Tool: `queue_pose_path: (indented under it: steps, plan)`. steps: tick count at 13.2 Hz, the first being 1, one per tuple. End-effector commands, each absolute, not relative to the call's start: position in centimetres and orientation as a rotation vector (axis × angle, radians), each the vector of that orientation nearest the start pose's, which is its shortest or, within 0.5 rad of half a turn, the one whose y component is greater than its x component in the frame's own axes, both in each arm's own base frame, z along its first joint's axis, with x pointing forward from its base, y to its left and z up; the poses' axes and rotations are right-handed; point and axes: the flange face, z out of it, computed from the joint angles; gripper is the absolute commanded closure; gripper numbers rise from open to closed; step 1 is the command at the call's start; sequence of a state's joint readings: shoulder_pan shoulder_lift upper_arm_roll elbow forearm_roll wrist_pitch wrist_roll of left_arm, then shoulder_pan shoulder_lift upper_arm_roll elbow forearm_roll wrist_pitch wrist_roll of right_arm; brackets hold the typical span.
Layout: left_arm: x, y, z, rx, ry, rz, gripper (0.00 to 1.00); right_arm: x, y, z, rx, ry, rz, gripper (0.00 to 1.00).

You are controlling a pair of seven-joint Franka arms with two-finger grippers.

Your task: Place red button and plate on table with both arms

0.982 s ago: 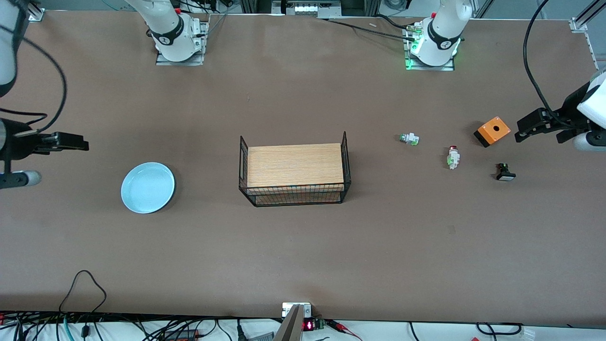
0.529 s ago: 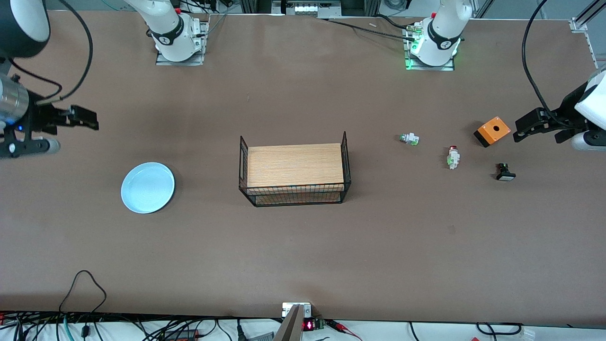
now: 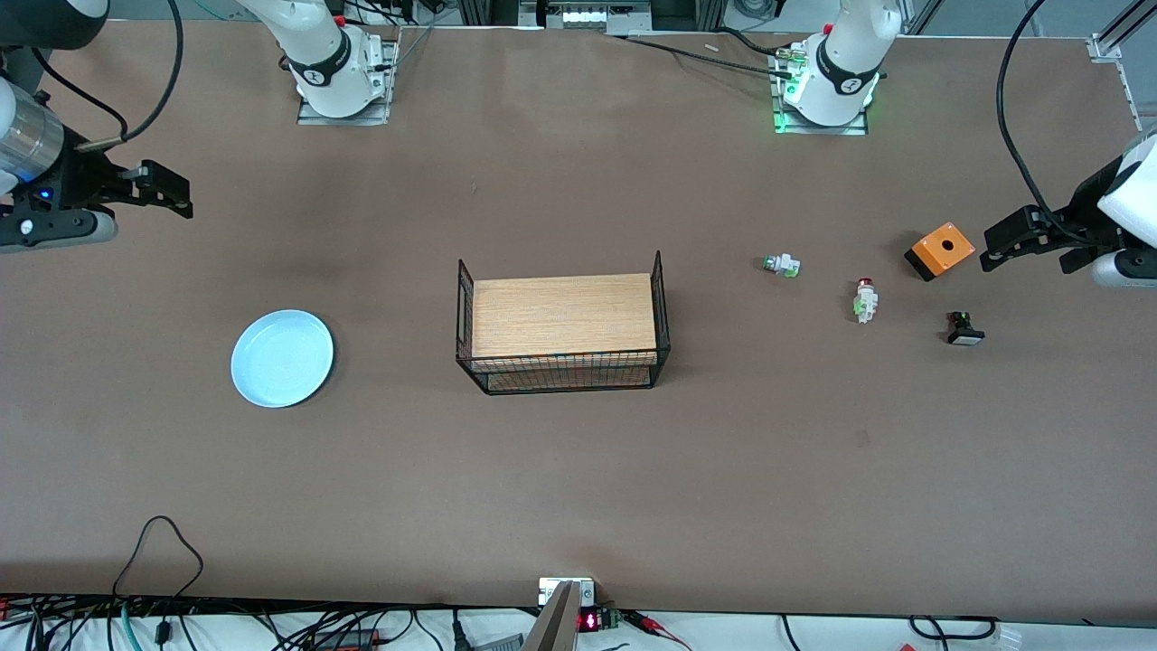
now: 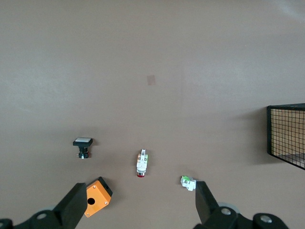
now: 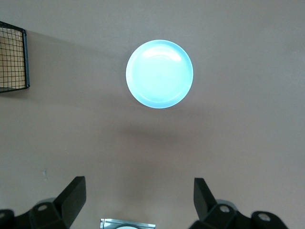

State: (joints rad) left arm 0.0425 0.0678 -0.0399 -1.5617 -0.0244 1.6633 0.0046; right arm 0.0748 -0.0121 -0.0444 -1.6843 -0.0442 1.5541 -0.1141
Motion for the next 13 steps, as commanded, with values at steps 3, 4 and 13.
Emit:
queue_pose_path:
  steps: [3,4,13]
  plan:
    - [57.2,-0.1,60.6,-3.170,0.024,-0.061,0.00,55.1,1.4,58.0,-3.154,-0.239,0.265,0.00]
    - [57.2,-0.1,60.6,-3.171,0.023,-0.061,0.00,55.0,1.5,58.1,-3.157,-0.247,0.263,0.00]
    - [57.1,-0.2,60.6,-3.171,0.024,-0.054,0.00,54.7,0.3,57.6,-3.146,-0.207,0.412,0.00]
